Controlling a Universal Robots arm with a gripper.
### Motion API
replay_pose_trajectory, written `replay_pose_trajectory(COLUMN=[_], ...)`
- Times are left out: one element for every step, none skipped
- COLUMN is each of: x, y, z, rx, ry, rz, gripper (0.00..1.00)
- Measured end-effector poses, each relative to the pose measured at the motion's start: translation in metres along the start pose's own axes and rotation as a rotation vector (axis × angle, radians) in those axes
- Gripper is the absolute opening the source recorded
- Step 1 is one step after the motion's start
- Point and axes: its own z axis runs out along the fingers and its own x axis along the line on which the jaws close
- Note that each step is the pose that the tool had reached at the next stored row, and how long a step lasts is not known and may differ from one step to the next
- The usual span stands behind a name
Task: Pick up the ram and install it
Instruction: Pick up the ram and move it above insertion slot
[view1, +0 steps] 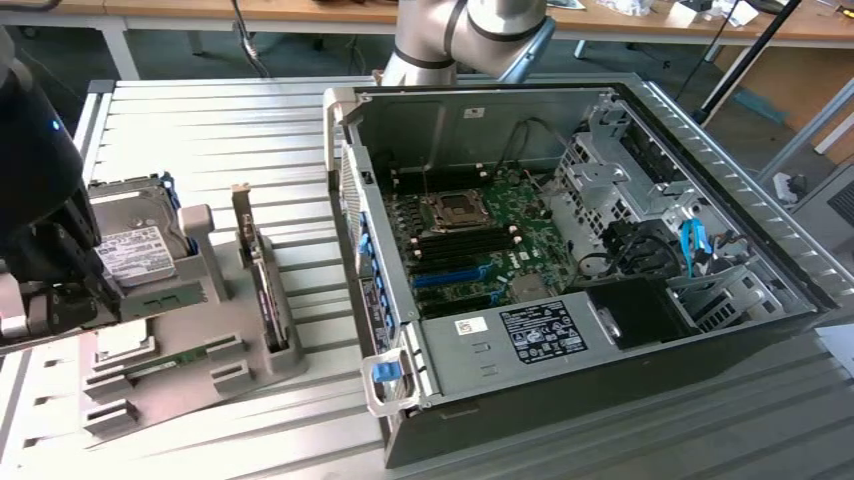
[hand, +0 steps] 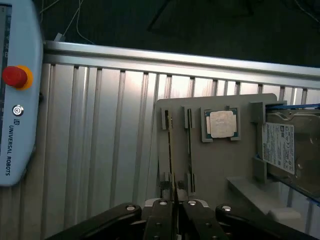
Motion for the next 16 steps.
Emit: replay_pose_trajectory(x=[0.000, 0.000, 0.000, 0.000, 0.000, 0.000, 0.000, 0.000, 0.000, 0.000, 0.000, 0.000, 0.000, 0.000, 0.001, 0.001], y=[0.0000, -0.0001, -0.0001, -0.0001, -0.0001, -0.0001, -0.0001, -0.0001, -0.0001, -0.0001, -0.0001, -0.0001, -0.0007, -0.0035, -0.0080, -0.0126], z=[-0.0057, -0.0097, -0.0117, -0.0128, -0.0132, -0.0134, -0.0134, -0.0135, -0.0136, -0.0137, -0.0137, -0.0137, -0.0138, -0.0139, -0.0136, -0.0133], rx=[0.0001, 0.0000, 0.0000, 0.0000, 0.0001, 0.0002, 0.0003, 0.0002, 0.0001, -0.0001, 0.0000, 0.0000, -0.0003, -0.0006, -0.0002, 0.0000], ry=[0.0001, 0.0002, 0.0002, 0.0004, 0.0004, 0.0004, 0.0003, 0.0004, 0.0005, 0.0006, 0.0006, 0.0005, 0.0007, 0.0009, 0.0005, 0.0002], rz=[0.000, 0.000, 0.000, 0.000, 0.000, 0.000, 0.000, 0.000, 0.000, 0.000, 0.000, 0.000, 0.000, 0.000, 0.000, 0.000], gripper=[0.14, 0.14, 0.14, 0.14, 0.14, 0.14, 0.14, 0.14, 0.14, 0.14, 0.14, 0.14, 0.14, 0.14, 0.14, 0.14])
